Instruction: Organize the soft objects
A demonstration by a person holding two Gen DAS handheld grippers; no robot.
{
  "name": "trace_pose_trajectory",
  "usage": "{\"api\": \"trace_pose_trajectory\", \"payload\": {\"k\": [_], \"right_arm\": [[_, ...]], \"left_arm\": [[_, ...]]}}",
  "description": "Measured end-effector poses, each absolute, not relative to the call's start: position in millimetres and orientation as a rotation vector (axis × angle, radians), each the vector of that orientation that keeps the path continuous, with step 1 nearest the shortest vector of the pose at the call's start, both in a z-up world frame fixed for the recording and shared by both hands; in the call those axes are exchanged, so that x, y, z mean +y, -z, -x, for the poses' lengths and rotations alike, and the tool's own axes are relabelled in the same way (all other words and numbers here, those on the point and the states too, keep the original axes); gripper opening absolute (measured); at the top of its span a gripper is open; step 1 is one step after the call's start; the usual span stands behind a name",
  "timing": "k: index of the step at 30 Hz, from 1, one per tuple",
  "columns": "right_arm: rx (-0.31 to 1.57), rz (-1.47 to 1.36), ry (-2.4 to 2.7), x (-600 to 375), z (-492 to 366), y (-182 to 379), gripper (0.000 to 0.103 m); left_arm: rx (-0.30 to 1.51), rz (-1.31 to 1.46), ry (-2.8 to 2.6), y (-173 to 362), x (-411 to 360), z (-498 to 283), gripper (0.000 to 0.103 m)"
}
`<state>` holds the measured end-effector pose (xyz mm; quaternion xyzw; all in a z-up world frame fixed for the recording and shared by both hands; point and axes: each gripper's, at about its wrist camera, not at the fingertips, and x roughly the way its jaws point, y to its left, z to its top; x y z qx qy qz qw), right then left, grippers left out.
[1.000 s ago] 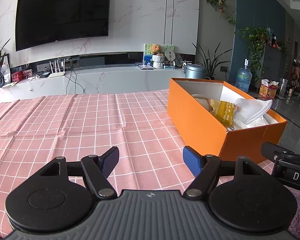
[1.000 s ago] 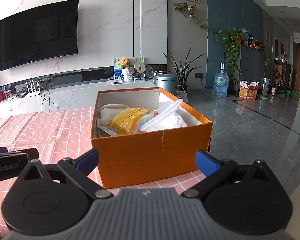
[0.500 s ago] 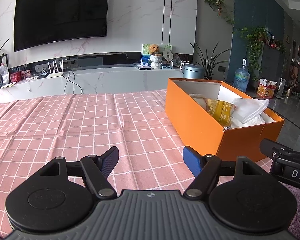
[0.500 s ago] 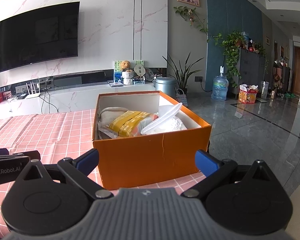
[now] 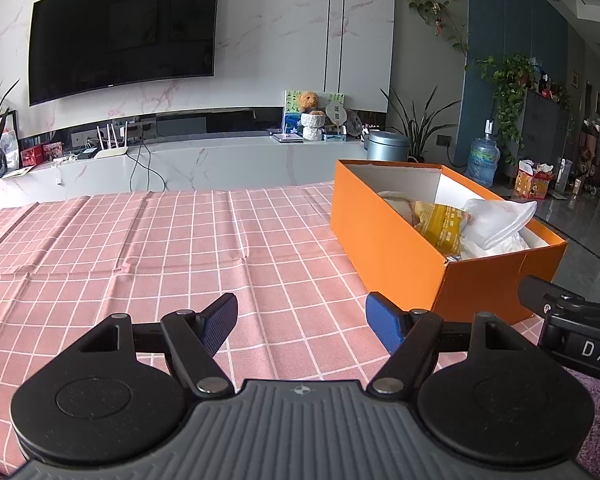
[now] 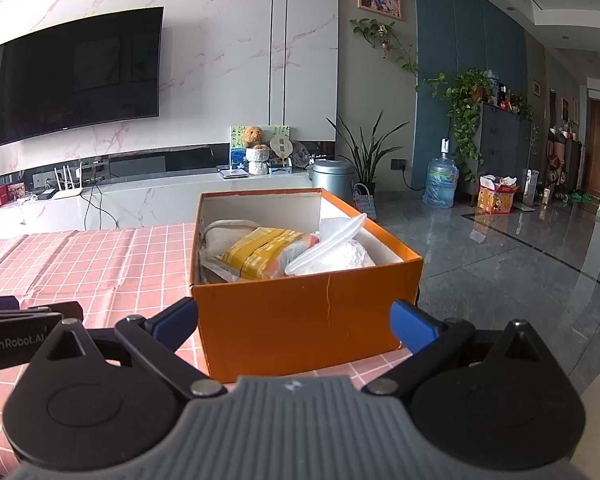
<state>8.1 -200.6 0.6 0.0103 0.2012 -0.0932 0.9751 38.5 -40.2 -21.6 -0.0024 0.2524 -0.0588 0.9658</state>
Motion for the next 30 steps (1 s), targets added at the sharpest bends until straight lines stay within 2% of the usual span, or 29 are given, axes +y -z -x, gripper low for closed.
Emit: {"api": "trace_pose_trajectory", "payload": {"k": [30], "right_arm": [[0.402, -0.013, 0.178, -199.5, -6.8, -1.7, 0.100]], "left_arm": [[0.513, -0.002, 0.129, 23.2, -42.4, -32.6, 0.086]]}}
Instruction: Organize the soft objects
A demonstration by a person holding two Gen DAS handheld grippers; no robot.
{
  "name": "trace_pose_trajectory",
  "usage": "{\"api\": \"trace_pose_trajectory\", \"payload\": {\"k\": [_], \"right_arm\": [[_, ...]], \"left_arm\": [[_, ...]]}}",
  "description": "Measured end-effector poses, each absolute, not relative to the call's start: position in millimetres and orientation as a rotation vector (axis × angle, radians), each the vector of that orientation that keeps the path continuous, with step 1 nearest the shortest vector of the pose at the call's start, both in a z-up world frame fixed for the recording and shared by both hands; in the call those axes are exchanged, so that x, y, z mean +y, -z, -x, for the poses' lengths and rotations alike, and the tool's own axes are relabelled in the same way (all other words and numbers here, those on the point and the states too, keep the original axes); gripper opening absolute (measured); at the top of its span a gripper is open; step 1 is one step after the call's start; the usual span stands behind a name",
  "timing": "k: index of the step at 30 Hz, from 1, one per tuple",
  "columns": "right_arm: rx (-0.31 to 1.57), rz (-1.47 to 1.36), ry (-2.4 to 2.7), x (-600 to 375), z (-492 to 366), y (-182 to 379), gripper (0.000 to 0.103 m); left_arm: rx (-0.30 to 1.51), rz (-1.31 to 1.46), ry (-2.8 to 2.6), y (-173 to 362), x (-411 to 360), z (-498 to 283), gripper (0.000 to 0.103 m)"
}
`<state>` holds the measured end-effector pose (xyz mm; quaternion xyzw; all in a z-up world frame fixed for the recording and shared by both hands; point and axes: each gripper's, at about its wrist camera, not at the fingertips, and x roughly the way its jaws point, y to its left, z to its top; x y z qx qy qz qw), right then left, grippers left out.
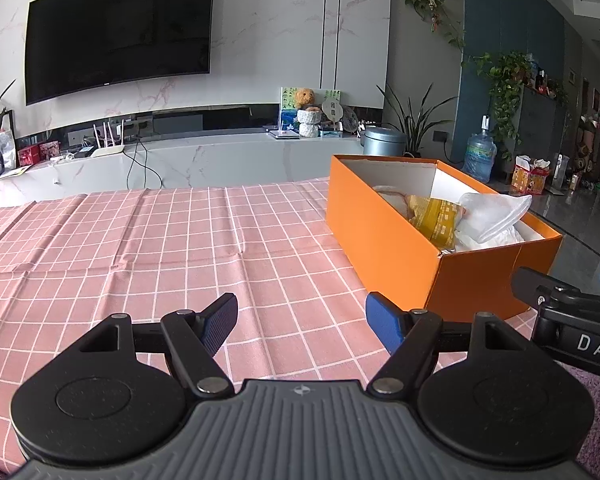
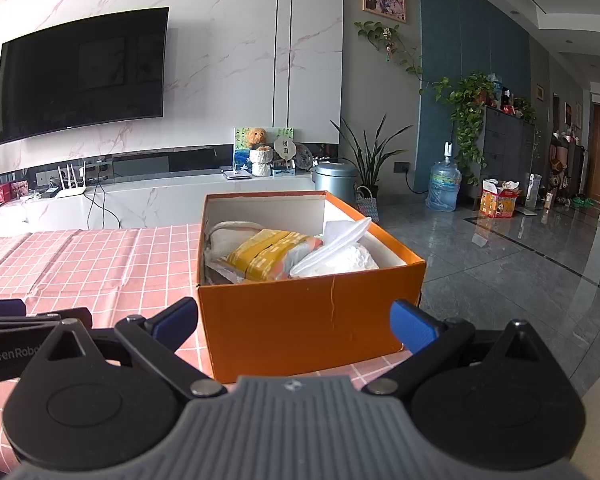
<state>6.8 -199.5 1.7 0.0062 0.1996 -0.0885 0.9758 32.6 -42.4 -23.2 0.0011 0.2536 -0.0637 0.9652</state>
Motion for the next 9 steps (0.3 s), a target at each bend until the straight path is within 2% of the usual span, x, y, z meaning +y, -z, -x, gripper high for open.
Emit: {"api": "trace_pose_trajectory", "payload": {"k": [9], "right_arm": [[0.411, -0.012, 0.175, -201.7, -9.1, -0.4, 0.100]], "left_arm": [[0.517, 0.006, 0.137, 24.2, -42.1, -31.3, 0.086]]}}
